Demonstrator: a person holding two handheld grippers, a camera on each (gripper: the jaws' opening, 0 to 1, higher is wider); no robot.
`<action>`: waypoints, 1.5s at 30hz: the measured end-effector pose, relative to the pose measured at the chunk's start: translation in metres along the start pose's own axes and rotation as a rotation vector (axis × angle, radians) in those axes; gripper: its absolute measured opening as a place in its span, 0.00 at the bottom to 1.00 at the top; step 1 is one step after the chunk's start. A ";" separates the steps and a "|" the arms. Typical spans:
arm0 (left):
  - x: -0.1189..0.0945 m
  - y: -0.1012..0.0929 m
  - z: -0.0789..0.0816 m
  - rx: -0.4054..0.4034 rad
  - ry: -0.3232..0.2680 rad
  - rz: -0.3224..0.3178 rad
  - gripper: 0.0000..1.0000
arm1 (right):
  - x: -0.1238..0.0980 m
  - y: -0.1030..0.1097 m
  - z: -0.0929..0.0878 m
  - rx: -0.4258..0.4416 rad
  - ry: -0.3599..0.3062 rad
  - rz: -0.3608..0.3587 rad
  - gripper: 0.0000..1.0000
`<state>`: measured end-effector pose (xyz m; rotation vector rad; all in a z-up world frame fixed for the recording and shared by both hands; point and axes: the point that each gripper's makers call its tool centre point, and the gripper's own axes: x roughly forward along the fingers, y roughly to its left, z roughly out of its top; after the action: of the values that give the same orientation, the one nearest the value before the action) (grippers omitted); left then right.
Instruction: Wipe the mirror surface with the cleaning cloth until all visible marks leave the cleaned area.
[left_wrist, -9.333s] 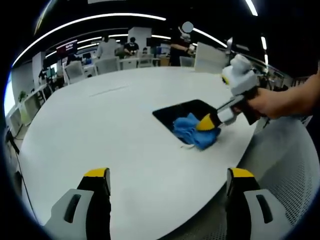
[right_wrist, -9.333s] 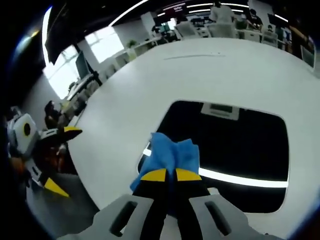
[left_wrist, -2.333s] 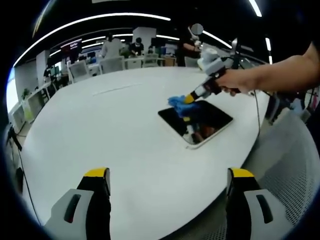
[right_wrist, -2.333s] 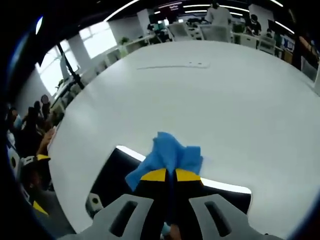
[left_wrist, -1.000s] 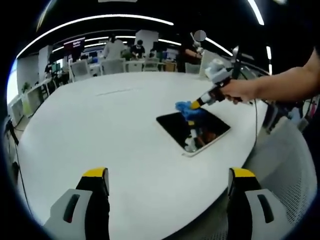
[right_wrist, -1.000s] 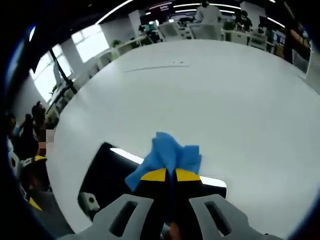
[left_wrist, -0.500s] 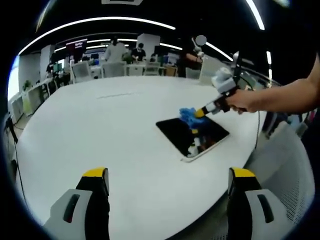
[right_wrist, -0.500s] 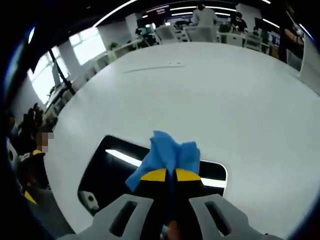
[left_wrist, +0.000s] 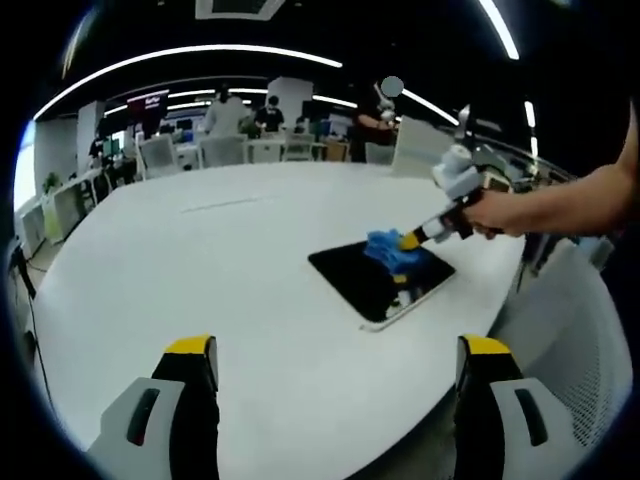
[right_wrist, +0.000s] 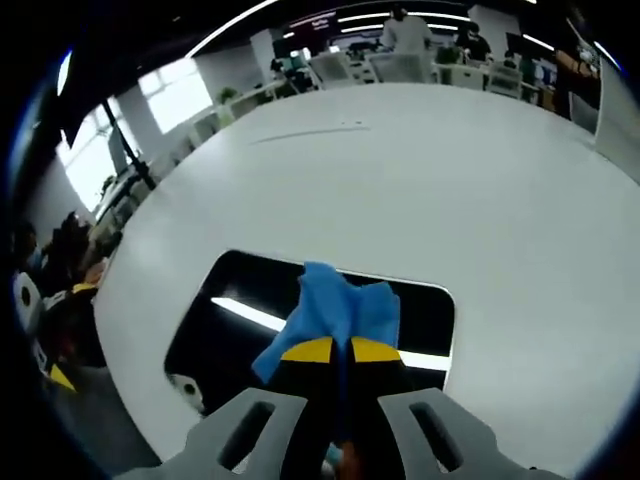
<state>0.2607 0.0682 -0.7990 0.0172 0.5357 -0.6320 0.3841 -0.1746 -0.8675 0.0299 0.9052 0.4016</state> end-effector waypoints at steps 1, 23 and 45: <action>0.000 0.000 0.000 -0.001 0.001 0.001 0.99 | -0.002 0.001 -0.002 -0.001 -0.004 0.002 0.00; -0.001 0.000 -0.002 0.010 0.013 0.004 0.99 | -0.017 0.012 -0.023 -0.012 0.001 0.006 0.00; -0.001 0.000 -0.006 0.003 0.039 0.006 0.99 | -0.036 0.026 -0.051 -0.013 0.029 0.037 0.00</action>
<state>0.2571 0.0694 -0.8039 0.0342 0.5726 -0.6275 0.3169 -0.1704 -0.8669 0.0293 0.9312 0.4435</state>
